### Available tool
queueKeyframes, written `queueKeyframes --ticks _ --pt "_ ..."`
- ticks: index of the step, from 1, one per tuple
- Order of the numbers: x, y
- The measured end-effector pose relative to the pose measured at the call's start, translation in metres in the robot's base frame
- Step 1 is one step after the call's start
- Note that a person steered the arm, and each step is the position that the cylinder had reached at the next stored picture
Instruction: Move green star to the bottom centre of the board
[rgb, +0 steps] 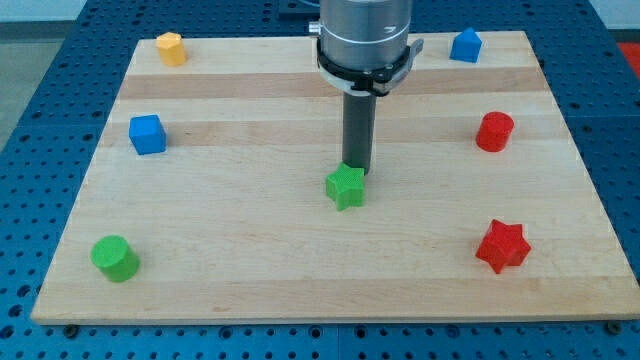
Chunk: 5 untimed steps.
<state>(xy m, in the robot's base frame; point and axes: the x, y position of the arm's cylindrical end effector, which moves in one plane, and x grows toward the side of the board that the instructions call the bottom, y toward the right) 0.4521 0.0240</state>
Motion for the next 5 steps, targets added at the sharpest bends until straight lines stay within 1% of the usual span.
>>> queueKeyframes --ticks 5 --pt "0.061 -0.024"
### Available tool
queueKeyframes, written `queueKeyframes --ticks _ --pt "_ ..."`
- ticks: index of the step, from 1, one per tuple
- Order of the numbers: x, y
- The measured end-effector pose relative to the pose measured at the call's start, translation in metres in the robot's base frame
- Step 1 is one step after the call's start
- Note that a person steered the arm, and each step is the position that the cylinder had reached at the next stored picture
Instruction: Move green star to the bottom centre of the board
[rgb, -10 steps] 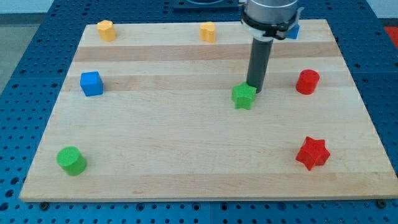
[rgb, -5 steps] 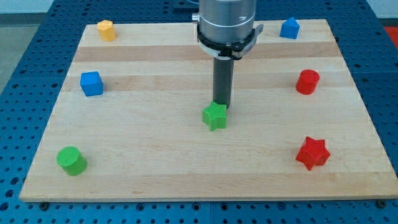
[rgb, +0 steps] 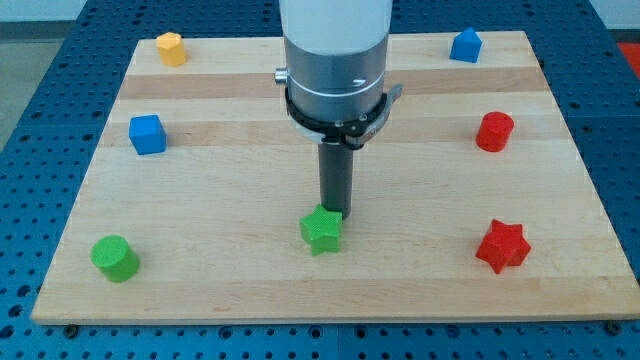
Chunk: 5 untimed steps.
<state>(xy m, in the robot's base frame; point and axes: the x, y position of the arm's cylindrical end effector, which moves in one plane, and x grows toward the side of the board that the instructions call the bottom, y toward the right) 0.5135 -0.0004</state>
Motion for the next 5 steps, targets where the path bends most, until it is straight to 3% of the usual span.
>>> queueKeyframes --ticks 3,5 --pt "0.027 -0.002" --pt "0.007 0.013"
